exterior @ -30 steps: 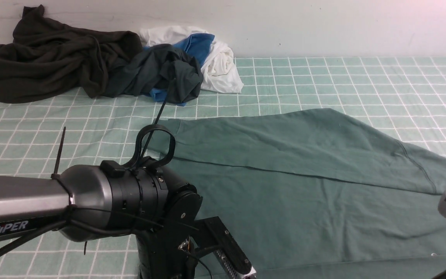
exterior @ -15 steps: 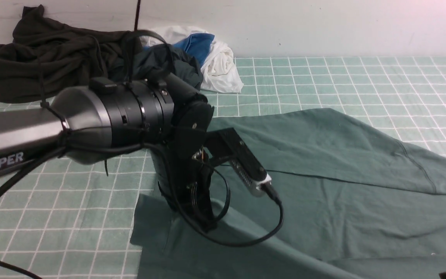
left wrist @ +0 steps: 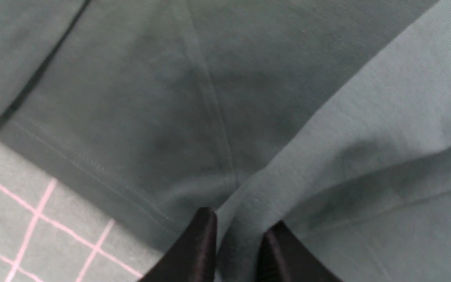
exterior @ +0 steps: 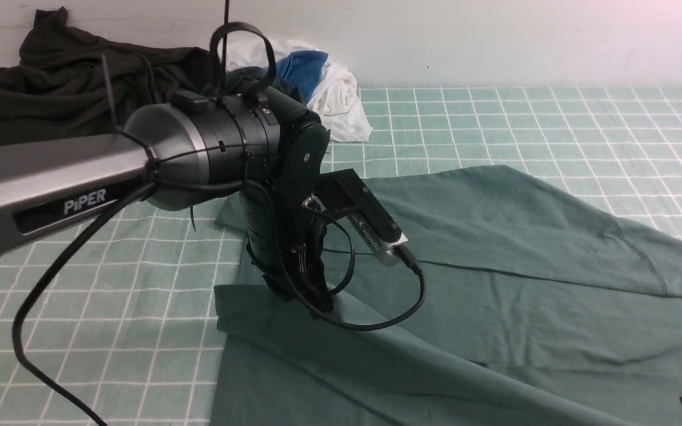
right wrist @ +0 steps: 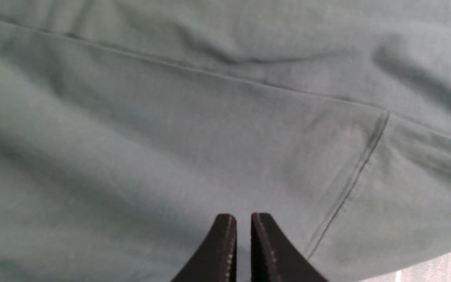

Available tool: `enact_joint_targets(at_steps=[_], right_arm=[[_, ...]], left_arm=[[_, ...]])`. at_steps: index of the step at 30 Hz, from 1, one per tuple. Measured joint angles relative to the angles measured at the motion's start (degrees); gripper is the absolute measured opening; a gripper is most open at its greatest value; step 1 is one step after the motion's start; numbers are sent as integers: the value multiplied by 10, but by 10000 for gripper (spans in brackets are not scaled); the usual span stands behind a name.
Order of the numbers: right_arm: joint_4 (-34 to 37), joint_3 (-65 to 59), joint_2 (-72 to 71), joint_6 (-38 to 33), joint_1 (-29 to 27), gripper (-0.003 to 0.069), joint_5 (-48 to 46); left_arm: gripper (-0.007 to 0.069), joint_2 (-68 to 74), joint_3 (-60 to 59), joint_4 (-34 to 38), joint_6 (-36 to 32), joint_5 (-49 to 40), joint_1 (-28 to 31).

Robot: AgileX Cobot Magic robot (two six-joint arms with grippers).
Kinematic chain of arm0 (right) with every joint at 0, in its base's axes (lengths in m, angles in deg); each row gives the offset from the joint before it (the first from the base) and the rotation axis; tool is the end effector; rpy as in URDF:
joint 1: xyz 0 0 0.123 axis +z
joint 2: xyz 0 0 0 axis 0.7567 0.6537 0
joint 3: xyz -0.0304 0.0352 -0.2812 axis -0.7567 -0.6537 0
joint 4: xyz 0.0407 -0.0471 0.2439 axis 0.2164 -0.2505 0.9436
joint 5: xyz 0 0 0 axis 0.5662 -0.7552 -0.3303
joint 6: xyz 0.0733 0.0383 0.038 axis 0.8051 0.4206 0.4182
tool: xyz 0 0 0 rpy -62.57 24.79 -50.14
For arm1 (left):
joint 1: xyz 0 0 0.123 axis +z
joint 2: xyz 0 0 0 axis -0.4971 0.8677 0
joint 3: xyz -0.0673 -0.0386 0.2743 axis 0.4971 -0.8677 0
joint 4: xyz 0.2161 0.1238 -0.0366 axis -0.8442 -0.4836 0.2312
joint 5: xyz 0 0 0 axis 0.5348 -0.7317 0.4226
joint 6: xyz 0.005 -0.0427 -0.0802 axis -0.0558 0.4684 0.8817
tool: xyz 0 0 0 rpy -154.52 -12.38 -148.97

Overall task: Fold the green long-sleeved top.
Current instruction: Use the left arm to drag and place the cuff at the centered position on the left edge of the fabric, then use the left arm to clamp the cuff farthest from it

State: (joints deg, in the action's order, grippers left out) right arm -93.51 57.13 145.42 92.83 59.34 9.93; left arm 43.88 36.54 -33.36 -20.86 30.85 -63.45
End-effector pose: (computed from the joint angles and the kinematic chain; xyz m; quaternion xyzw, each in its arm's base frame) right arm 0.1546 0.0185 0.2409 -0.0393 0.9826 -0.0266 0.1795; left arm 0.3344 -0.2103 0.2178 0.4760 0.8717 0.0473 0.1066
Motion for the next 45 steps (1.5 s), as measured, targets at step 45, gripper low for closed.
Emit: enact_joint_targets(at_steps=[45], right_arm=[[-214,22,324,313,-114,357,183]], left_arm=[[347,70,103,67,102,-54,137]])
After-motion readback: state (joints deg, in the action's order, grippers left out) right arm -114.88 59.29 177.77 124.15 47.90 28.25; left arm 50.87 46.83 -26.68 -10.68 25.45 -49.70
